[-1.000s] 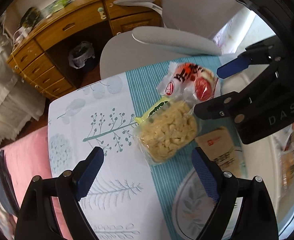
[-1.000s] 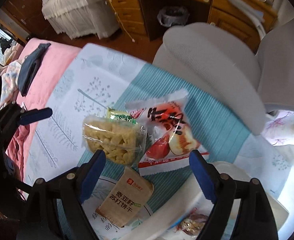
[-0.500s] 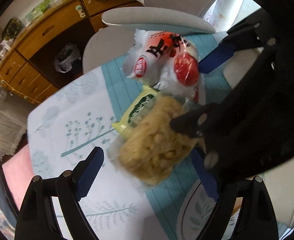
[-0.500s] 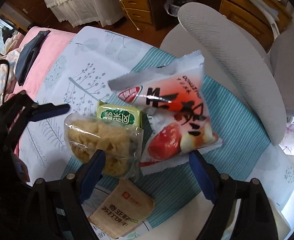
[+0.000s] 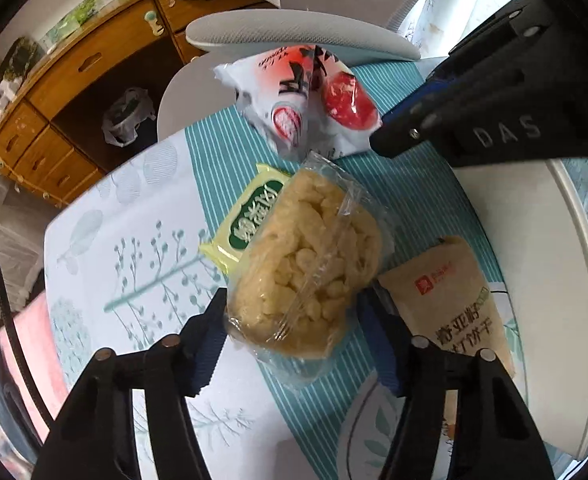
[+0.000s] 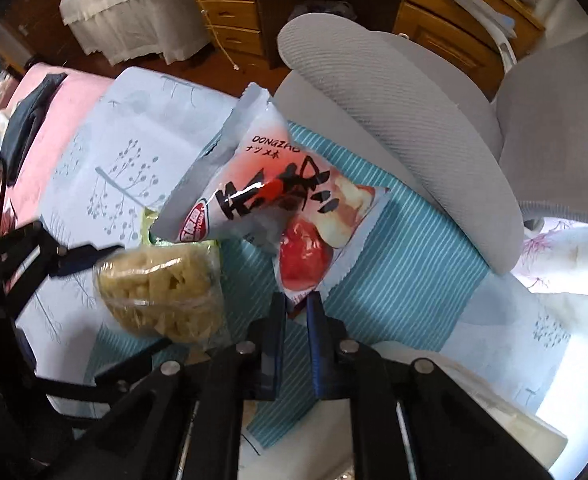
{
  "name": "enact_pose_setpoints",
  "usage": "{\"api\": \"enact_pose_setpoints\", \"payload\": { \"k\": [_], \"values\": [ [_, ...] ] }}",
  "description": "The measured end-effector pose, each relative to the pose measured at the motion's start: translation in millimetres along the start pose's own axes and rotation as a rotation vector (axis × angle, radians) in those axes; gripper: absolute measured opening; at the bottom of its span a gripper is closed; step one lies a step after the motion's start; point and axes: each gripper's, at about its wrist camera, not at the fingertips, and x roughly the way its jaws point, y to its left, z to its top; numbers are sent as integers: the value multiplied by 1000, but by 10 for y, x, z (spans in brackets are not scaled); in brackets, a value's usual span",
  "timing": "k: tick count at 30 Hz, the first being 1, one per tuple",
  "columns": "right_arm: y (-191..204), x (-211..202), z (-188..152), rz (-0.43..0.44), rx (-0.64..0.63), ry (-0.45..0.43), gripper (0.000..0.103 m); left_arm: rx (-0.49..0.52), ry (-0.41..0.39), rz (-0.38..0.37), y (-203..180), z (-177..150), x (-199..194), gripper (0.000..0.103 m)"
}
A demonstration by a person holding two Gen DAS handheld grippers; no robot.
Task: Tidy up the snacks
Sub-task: 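Lift the pale-cube bag with the left gripper while the right grasps the red-and-white packet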
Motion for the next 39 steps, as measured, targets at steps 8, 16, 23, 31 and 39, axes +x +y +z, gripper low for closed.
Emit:
{"api": "enact_pose_setpoints", "payload": {
  "k": [8,16,23,31,39],
  "values": [
    [53,-78,22,-17,38,6,7,-127,62,-1,123,-450,-153,59],
    [106,-207,28,17,85,-34,4,-296,117,-27,253,-1168,-453,58],
    [290,-438,23,27,82,-79,4,-394,87,-40,360,-1612,-791,58],
    [309,-576,101,-12,90,-110,9,-442,43,-88,439,-1786,-970,58],
    [339,-634,152,31,115,-116,0,-404,22,-134,458,-1755,-1106,58]
  ]
}}
